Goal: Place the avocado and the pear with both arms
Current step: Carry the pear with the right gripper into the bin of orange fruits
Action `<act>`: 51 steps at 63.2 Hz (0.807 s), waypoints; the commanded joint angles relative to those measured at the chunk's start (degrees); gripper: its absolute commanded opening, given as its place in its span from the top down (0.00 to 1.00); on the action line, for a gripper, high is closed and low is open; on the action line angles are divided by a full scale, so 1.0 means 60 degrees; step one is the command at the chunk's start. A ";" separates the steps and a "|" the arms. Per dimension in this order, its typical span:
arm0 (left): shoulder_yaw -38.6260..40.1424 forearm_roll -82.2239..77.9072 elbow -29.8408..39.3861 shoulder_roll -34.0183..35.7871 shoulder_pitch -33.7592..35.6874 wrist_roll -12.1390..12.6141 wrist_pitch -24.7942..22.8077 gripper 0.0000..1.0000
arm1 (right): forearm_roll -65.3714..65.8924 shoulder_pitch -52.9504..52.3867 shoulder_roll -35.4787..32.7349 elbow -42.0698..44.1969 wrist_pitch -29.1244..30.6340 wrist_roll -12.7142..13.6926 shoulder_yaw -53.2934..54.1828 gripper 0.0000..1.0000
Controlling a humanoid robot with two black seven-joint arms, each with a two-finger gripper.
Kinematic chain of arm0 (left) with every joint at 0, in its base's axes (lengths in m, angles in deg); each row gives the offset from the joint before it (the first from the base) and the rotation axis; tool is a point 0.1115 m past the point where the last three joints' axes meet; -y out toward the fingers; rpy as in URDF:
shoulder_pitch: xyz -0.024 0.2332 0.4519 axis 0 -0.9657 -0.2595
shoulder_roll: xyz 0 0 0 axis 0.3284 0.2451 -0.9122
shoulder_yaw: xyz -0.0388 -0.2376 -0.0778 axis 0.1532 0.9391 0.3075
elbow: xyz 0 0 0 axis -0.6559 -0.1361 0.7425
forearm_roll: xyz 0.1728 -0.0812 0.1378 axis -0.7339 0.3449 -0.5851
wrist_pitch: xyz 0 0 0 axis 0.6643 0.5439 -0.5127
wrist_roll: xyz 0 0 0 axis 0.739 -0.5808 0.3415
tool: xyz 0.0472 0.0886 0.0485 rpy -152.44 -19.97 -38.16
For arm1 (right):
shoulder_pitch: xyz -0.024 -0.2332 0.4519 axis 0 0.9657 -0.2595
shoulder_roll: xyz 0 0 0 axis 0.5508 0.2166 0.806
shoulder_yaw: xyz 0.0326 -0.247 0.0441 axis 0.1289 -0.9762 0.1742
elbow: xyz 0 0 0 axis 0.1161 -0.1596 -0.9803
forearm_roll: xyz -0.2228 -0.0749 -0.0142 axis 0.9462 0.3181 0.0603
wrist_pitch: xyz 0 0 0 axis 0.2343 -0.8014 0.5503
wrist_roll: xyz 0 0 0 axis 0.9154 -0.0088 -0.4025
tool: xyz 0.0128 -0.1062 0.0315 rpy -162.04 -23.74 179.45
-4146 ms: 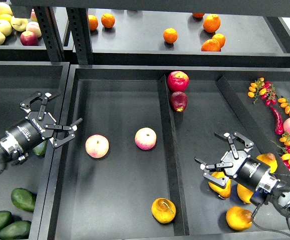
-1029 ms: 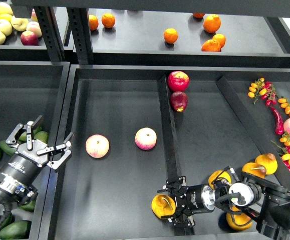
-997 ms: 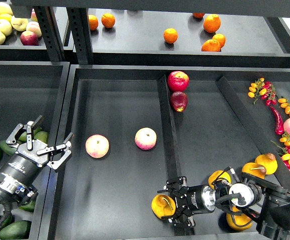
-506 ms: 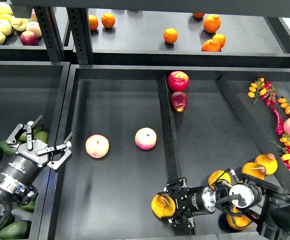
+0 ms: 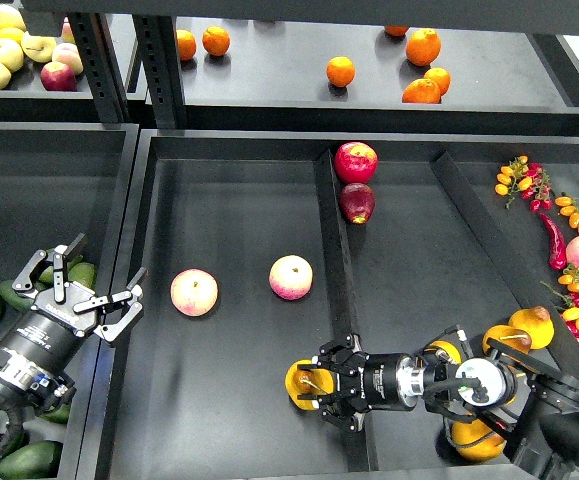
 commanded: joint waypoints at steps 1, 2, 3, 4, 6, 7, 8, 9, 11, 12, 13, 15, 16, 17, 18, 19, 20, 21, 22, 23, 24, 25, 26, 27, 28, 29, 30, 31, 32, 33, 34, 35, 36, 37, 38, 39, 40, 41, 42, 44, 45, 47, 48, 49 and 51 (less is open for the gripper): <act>-0.0024 0.0000 0.0000 0.0000 -0.0005 0.0000 0.0000 0.01 | 0.0001 0.0027 -0.0365 -0.0242 -0.0001 0.0000 0.0432 0.85; -0.0024 0.0000 0.0014 0.0000 0.0009 0.0000 0.0000 0.01 | 0.0001 0.0042 -0.0424 -0.0257 -0.0001 0.0000 0.0462 0.85; -0.0024 0.0000 0.0014 0.0000 0.0009 0.0000 0.0000 0.01 | 0.0001 0.0042 -0.0468 -0.0286 -0.0001 0.0000 0.0477 0.85; -0.0024 0.0000 0.0014 0.0000 -0.0005 0.0000 0.0000 0.01 | 0.0001 0.0071 -0.0585 -0.0344 -0.0001 0.0000 0.0506 0.85; -0.0024 0.0000 0.0014 0.0000 -0.0005 0.0000 0.0000 0.01 | 0.0001 0.0086 -0.0761 -0.0403 -0.0001 0.0000 0.0521 0.85; -0.0024 0.0000 0.0000 0.0000 -0.0005 0.0000 0.0000 0.01 | 0.0001 0.0086 -0.0892 -0.0476 0.0014 0.0000 0.0535 0.85; -0.0024 0.0000 0.0000 0.0000 -0.0005 0.0000 0.0000 0.01 | 0.0001 0.0086 -0.0937 -0.0491 0.0014 0.0000 0.0536 0.85; -0.0024 0.0000 0.0000 0.0000 -0.0005 0.0000 0.0000 0.01 | 0.0001 0.0101 -0.1010 -0.0506 0.0014 0.0000 0.0536 0.85; -0.0024 0.0000 0.0000 0.0000 -0.0005 0.0000 0.0000 0.01 | -0.0014 0.0115 -0.1186 -0.0565 0.0043 0.0000 0.0536 0.85; -0.0024 0.0000 0.0000 0.0000 -0.0005 0.0000 0.0000 0.01 | -0.0057 0.0188 -0.1564 -0.0623 0.0130 0.0000 0.0536 0.85; -0.0024 0.0000 0.0000 0.0000 0.0009 0.0000 0.0000 0.01 | -0.0072 0.0203 -0.1625 -0.0638 0.0145 0.0000 0.0536 0.85; -0.0024 0.0000 0.0000 0.0000 0.0009 0.0000 0.0000 0.01 | -0.0101 0.0290 -0.1815 -0.0667 0.0160 0.0000 0.0536 0.85; -0.0038 0.0000 0.0000 0.0000 -0.0005 0.0000 0.0000 0.01 | -0.0116 0.0320 -0.1889 -0.0696 0.0160 0.0000 0.0536 0.85; -0.0024 0.0000 0.0000 0.0000 -0.0005 0.0000 0.0000 0.01 | -0.0131 0.0349 -0.1977 -0.0740 0.0160 0.0000 0.0550 0.85; -0.0038 0.0000 0.0000 0.0000 -0.0005 0.0000 0.0000 0.01 | -0.0145 0.0379 -0.2050 -0.0770 0.0160 0.0000 0.0550 0.85; -0.0038 0.0000 0.0000 0.0000 0.0009 0.0000 0.0000 0.01 | -0.0145 0.0422 -0.2152 -0.0813 0.0175 0.0000 0.0565 0.85; -0.0038 0.0000 -0.0015 0.0000 -0.0005 0.0000 0.0000 0.01 | -0.0145 0.0437 -0.2182 -0.0828 0.0175 0.0000 0.0579 0.85; -0.0038 0.0000 -0.0015 0.0000 -0.0005 0.0000 0.0000 0.01 | -0.0145 0.0467 -0.2226 -0.0857 0.0175 0.0000 0.0580 0.85; -0.0038 0.0000 -0.0015 0.0000 -0.0005 0.0000 0.0000 0.01 | -0.0145 0.0525 -0.2328 -0.0901 0.0175 0.0000 0.0580 0.85; -0.0038 0.0000 -0.0015 0.0000 -0.0005 0.0000 0.0000 0.01 | -0.0145 0.0583 -0.2416 -0.0931 0.0175 0.0000 0.0580 0.85; -0.0038 0.0000 -0.0015 0.0000 -0.0005 0.0000 0.0000 0.01 | -0.0145 0.0628 -0.2475 -0.0960 0.0175 0.0000 0.0580 0.85; -0.0038 0.0000 -0.0015 0.0000 -0.0005 0.0000 0.0000 0.01 | -0.0145 0.0642 -0.2505 -0.0975 0.0175 0.0000 0.0580 0.85; -0.0053 0.0000 -0.0015 0.0000 -0.0005 0.0000 0.0000 0.01 | -0.0145 0.0730 -0.2592 -0.1018 0.0189 0.0000 0.0580 0.85; -0.0053 0.0000 -0.0015 0.0000 -0.0005 0.0000 0.0000 0.01 | -0.0145 0.0745 -0.2636 -0.1033 0.0204 0.0000 0.0580 0.85; -0.0053 0.0000 -0.0015 0.0000 -0.0005 0.0000 0.0000 0.01 | -0.0145 0.0818 -0.2724 -0.1063 0.0233 0.0000 0.0580 0.85; -0.0053 0.0000 -0.0015 0.0000 -0.0005 0.0000 0.0000 0.01 | -0.0145 0.0862 -0.2812 -0.1077 0.0262 0.0000 0.0580 0.85; -0.0067 0.0000 -0.0015 0.0000 -0.0005 0.0000 0.0000 0.01 | -0.0145 0.0891 -0.2856 -0.1092 0.0292 0.0000 0.0580 0.85; -0.0068 0.0000 -0.0015 0.0000 -0.0005 0.0000 0.0000 0.01 | -0.0145 0.0950 -0.2929 -0.1092 0.0321 0.0000 0.0580 0.85; -0.0082 0.0000 -0.0015 0.0000 -0.0005 0.0000 0.0000 0.01 | -0.0145 0.0979 -0.2973 -0.1092 0.0336 0.0000 0.0580 0.85; -0.0082 0.0000 -0.0015 0.0000 -0.0005 0.0000 0.0000 0.01 | -0.0145 0.0994 -0.3003 -0.1092 0.0350 0.0000 0.0580 0.85; -0.0082 0.0000 -0.0015 0.0000 -0.0005 0.0000 0.0000 0.01 | -0.0131 0.1067 -0.3075 -0.1092 0.0394 0.0000 0.0580 0.85; -0.0082 0.0000 -0.0015 0.0000 -0.0005 0.0000 0.0000 0.01 | -0.0131 0.1096 -0.3120 -0.1078 0.0409 0.0000 0.0580 0.85; -0.0097 0.0000 -0.0015 0.0000 -0.0005 0.0000 0.0000 0.01 | -0.0131 0.1184 -0.3178 -0.1077 0.0453 0.0000 0.0580 0.85; -0.0097 0.0000 -0.0015 0.0000 -0.0005 0.0000 0.0000 0.01 | -0.0131 0.1272 -0.3222 -0.1077 0.0497 0.0000 0.0580 0.85; -0.0097 0.0000 -0.0015 0.0000 -0.0005 0.0000 0.0000 0.01 | -0.0131 0.1316 -0.3252 -0.1063 0.0512 0.0000 0.0580 0.85; -0.0097 0.0000 -0.0015 0.0000 -0.0005 0.0000 0.0000 0.01 | -0.0116 0.1389 -0.3295 -0.1048 0.0570 0.0000 0.0580 0.84; -0.0097 0.0000 -0.0015 0.0000 -0.0005 0.0000 0.0000 0.01 | -0.0116 0.1433 -0.3310 -0.1034 0.0599 0.0000 0.0580 0.84; -0.0097 0.0000 -0.0015 0.0000 -0.0005 0.0000 0.0000 0.01 | -0.0116 0.1463 -0.3325 -0.1034 0.0614 0.0000 0.0580 0.84; -0.0097 0.0000 -0.0015 0.0000 -0.0005 0.0000 0.0000 0.01 | -0.0102 0.1535 -0.3354 -0.1005 0.0687 0.0000 0.0580 0.84; -0.0097 0.0000 -0.0015 0.0000 -0.0005 0.0000 0.0000 0.01 | -0.0087 0.1609 -0.3384 -0.0975 0.0760 0.0000 0.0580 0.84; -0.0097 0.0000 -0.0015 0.0000 -0.0005 0.0000 0.0000 0.01 | -0.0072 0.1638 -0.3398 -0.0975 0.0775 0.0000 0.0580 0.84; -0.0097 0.0000 -0.0029 0.0000 -0.0005 0.0000 0.0000 0.01 | -0.0058 0.1741 -0.3398 -0.0931 0.0863 0.0000 0.0580 0.84; -0.0097 0.0000 -0.0030 0.0000 -0.0005 0.0000 0.0000 0.01 | -0.0057 0.1770 -0.3413 -0.0902 0.0878 0.0000 0.0580 0.84; -0.0097 0.0000 -0.0015 0.0000 -0.0005 0.0000 0.0000 0.01 | -0.0057 0.1829 -0.3413 -0.0858 0.0921 0.0000 0.0580 0.84; -0.0097 0.0000 -0.0015 0.0000 -0.0005 0.0000 0.0000 0.01 | -0.0057 0.1902 -0.3413 -0.0785 0.0980 0.0000 0.0580 0.84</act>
